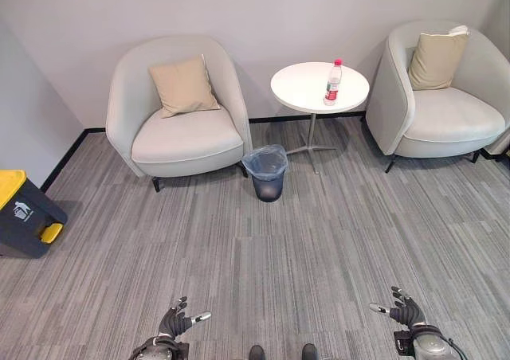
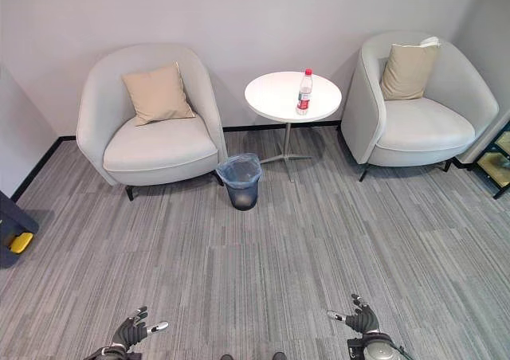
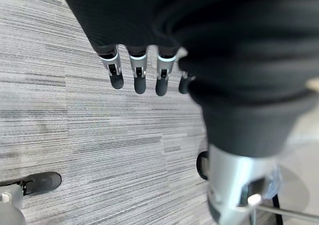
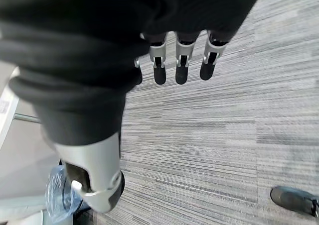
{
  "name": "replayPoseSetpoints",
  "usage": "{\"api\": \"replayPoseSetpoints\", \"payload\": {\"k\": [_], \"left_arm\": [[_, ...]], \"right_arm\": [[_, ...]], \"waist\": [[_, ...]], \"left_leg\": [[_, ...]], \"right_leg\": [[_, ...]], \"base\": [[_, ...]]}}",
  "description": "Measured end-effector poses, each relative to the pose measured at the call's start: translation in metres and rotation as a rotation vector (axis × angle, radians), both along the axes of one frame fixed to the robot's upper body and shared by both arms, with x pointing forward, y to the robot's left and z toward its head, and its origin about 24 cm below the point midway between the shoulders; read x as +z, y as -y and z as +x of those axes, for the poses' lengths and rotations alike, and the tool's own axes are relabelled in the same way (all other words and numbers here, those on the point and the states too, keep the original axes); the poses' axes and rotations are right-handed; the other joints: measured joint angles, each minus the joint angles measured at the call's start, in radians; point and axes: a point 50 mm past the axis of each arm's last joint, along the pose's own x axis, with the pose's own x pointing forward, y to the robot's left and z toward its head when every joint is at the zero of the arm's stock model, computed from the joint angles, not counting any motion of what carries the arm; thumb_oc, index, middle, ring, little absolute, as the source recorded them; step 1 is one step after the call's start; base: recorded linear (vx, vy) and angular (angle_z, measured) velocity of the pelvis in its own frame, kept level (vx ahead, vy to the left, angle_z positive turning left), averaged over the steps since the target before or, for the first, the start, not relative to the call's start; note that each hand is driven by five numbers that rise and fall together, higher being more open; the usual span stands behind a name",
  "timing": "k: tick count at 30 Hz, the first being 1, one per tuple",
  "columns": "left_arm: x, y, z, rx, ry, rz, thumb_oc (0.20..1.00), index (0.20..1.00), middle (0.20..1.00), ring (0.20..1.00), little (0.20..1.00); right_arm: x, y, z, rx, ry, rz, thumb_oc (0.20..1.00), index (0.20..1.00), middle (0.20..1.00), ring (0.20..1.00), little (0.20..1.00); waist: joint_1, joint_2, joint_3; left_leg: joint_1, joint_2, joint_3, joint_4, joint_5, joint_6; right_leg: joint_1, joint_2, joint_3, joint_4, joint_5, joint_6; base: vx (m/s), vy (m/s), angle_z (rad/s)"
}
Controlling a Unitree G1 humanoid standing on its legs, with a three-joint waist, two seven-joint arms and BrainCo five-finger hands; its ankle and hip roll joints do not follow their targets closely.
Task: Gather garbage on tea table into small bin, then transfer packed bag to large trash can.
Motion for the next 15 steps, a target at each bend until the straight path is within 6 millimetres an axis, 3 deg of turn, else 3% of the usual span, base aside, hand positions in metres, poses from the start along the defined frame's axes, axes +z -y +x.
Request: {"api": "replayPoseSetpoints", "payload": {"k": [10,15], "left_arm": [[0.001,-0.003,0.000,0.020,0.004,0.008,1.000,1.000,1.000,1.000,1.000],[0.008,-0.003,0.013,0.023,0.058,-0.001,1.000,1.000,1.000,1.000,1.000]], "right_arm": [[-0.001,-0.007,0.004,-0.031,0.017,0.032,1.000,1.000,1.000,1.000,1.000],[0.002,-0.003,0.011,-0.061,0.039,0.028,1.000,1.000,1.000,1.000,1.000]], "waist": [[0.002,-0.011,0.004],[0.006,-0.025,0.024]], "left_leg": [[-0.003,-0.001,0.027,0.007,0.003,0.007],[-0.040,-0.010,0.054,0.012,-0.002,0.015]], "right_leg": [[-0.014,-0.001,0.024,0.000,0.007,0.010],[-0.069,-0.007,0.057,0.016,0.021,0.019]], "base": [[0.00,0.065,-0.07],[-0.01,0.109,-0.20]]}}
